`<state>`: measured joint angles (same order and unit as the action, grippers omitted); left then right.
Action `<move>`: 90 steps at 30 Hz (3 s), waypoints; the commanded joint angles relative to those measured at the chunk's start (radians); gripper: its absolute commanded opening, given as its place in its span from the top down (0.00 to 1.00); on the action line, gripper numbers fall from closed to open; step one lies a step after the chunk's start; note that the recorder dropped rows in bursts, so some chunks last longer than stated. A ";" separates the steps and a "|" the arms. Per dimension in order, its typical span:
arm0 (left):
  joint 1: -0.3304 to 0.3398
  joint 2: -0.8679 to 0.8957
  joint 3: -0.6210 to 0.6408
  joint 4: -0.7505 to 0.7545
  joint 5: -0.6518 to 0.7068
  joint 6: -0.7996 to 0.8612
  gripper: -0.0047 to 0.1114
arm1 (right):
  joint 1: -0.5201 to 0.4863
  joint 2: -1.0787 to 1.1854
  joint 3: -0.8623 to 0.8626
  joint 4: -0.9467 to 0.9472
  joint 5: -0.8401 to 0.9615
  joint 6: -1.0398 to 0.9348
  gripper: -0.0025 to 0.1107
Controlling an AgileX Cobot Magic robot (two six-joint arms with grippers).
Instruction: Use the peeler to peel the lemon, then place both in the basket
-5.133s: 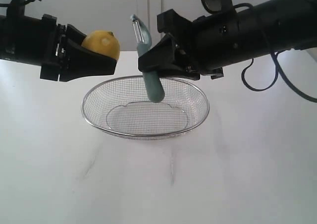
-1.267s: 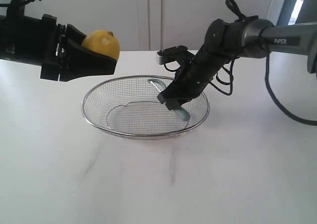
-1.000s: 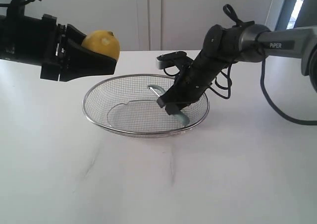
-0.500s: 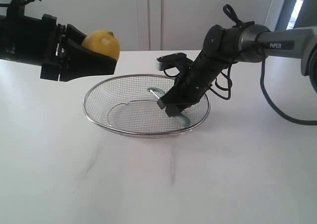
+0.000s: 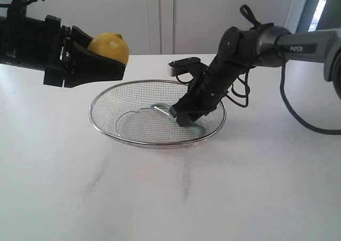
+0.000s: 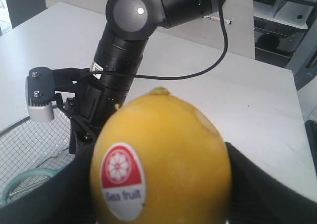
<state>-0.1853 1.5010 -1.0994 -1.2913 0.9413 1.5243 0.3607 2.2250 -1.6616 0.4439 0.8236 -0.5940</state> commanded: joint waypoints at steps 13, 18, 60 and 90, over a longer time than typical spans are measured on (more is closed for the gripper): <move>0.005 -0.005 -0.007 -0.030 0.016 -0.002 0.96 | -0.001 -0.126 -0.003 0.000 0.062 -0.002 0.68; 0.005 -0.005 -0.007 -0.030 0.016 -0.002 0.96 | -0.001 -0.144 -0.003 0.002 0.085 -0.002 0.81; 0.005 -0.005 -0.007 -0.030 0.016 -0.002 0.96 | -0.001 -0.253 -0.003 0.000 0.315 0.196 0.98; 0.005 -0.005 -0.007 -0.030 0.020 -0.002 0.96 | -0.010 -0.341 -0.003 -0.024 0.397 0.362 0.98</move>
<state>-0.1853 1.5010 -1.0994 -1.2913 0.9413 1.5243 0.3607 1.8954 -1.6616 0.4382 1.2162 -0.2689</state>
